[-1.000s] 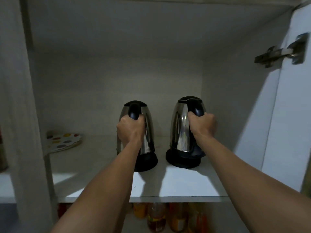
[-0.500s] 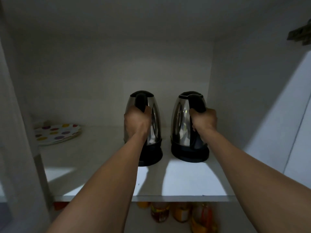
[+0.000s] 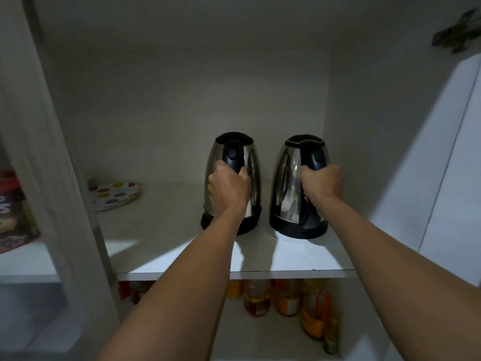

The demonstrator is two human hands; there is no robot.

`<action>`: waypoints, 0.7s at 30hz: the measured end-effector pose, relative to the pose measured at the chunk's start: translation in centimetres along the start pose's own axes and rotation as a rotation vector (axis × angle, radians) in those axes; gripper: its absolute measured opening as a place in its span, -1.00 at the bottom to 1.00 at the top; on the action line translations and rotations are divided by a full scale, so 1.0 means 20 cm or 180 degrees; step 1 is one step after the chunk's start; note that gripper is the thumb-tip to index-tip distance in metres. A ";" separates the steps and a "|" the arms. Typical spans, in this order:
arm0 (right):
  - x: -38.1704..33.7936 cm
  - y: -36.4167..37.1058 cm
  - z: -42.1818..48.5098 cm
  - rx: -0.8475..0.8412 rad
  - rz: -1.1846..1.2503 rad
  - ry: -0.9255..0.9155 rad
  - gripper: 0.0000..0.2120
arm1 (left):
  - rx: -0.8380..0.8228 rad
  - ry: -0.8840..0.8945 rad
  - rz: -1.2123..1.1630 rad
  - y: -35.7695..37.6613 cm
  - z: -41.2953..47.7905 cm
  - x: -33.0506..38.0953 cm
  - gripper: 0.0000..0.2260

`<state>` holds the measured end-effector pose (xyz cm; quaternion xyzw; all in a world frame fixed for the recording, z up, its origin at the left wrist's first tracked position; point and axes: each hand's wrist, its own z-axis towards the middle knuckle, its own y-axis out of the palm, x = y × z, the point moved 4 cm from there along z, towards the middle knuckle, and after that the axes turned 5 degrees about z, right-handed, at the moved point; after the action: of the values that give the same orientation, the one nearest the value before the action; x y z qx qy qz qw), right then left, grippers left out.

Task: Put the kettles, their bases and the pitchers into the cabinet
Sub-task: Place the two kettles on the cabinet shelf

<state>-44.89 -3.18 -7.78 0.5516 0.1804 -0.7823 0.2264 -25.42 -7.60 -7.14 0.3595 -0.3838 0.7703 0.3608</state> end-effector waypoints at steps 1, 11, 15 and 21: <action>0.00 0.00 0.00 0.0023 0.0005 0.0015 -0.83 | 0.0007 0.0007 0.0016 0.00 0.01 0.00 -0.72; 0.02 0.02 0.00 0.0146 -0.0047 0.0018 -0.89 | -0.0018 -0.0219 0.0008 -0.03 0.17 -0.12 -0.76; 0.04 0.04 -0.04 0.0295 -0.0090 0.0046 -0.88 | -0.0096 -0.0194 -0.0128 -0.02 0.16 -0.15 -0.76; 0.35 0.04 -0.24 0.0547 -0.0614 0.0395 -0.54 | -0.0401 -0.0398 -0.0133 0.05 0.02 -0.40 -0.62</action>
<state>-42.75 -2.47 -15.90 0.5964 0.1786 -0.7773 0.0904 -22.29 -10.59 -13.92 0.3914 -0.4456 0.7130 0.3741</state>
